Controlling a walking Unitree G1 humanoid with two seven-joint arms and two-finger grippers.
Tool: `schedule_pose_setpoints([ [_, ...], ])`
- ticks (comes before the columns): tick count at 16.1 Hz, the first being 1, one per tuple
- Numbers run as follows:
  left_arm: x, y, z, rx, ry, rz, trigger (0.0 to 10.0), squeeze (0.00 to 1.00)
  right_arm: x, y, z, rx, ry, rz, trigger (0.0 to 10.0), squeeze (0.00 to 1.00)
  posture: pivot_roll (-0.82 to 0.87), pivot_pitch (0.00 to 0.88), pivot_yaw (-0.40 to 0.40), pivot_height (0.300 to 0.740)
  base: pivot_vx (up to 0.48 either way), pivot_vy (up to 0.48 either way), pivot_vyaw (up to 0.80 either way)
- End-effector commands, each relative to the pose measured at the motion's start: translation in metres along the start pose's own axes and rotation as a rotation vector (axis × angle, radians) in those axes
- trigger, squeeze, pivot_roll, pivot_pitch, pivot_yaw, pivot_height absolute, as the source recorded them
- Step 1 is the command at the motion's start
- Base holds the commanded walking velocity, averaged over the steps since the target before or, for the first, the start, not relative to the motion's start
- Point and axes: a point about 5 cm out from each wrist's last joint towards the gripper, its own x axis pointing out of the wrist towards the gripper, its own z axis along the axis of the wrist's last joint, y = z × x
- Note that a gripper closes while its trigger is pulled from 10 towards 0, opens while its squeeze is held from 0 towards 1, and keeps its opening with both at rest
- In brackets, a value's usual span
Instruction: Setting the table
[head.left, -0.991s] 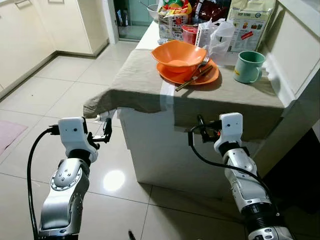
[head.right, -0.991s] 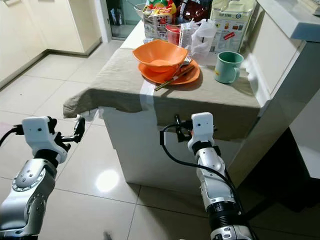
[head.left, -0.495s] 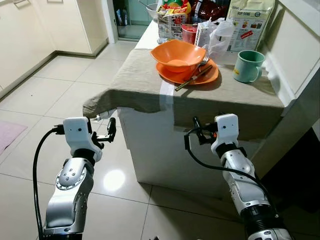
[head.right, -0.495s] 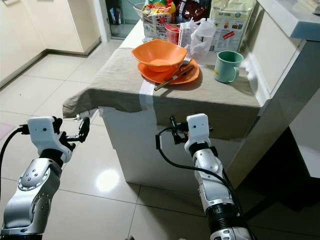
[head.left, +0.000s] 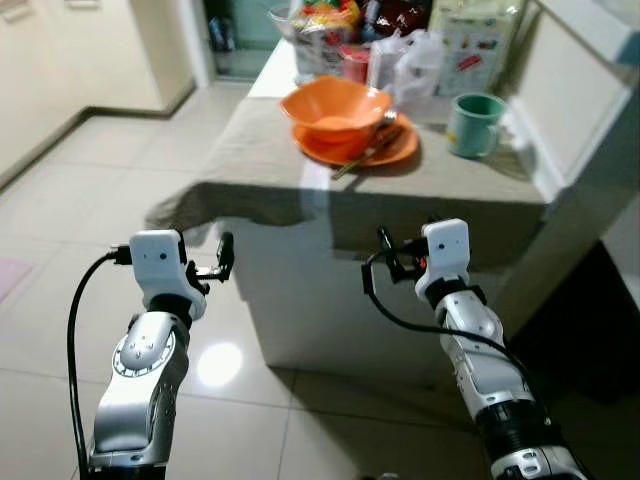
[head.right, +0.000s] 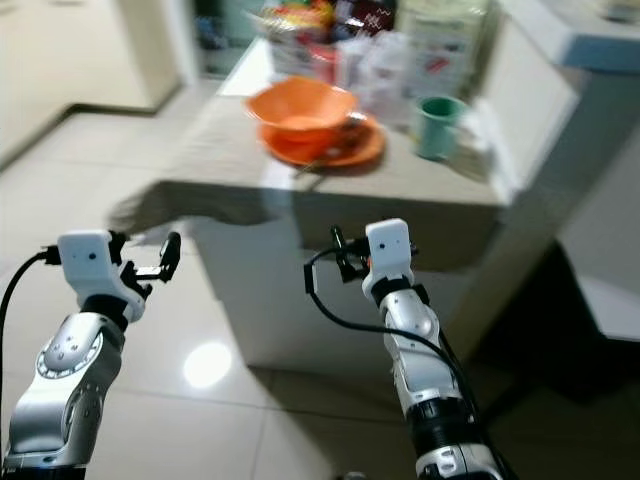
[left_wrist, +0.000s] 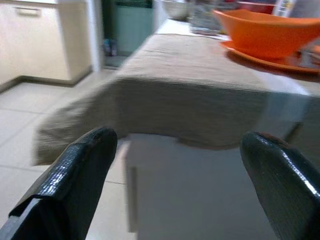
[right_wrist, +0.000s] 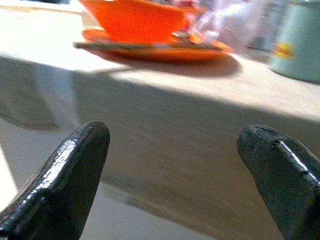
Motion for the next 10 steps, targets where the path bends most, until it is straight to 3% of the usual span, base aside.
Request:
schedule_pose_setpoints([
  [1, 0.0000, 0.0016, 0.0014, 0.006, -0.011, 0.002, 10.0, 0.00, 0.0006, -0.0014, -0.0020, 0.004, 0.011, 0.000, 10.0, 0.00, -0.08, 0.015, 0.011, 0.740, 0.000, 0.000, -0.75],
  [5, -0.0004, 0.0000, -0.0023, 0.001, -0.002, 0.011, 10.0, 0.00, 0.0015, -0.0018, -0.0024, -0.006, 0.016, 0.010, 10.0, 0.00, -0.08, 0.013, 0.004, 0.740, 0.000, 0.000, -0.75],
  [10, -0.0031, 0.0034, -0.0045, -0.019, 0.001, 0.064, 10.0, 0.00, 0.0038, -0.0009, -0.0032, -0.033, 0.019, 0.029, 10.0, 0.00, -0.08, 0.021, -0.007, 0.740, 0.000, 0.000, 0.00],
])
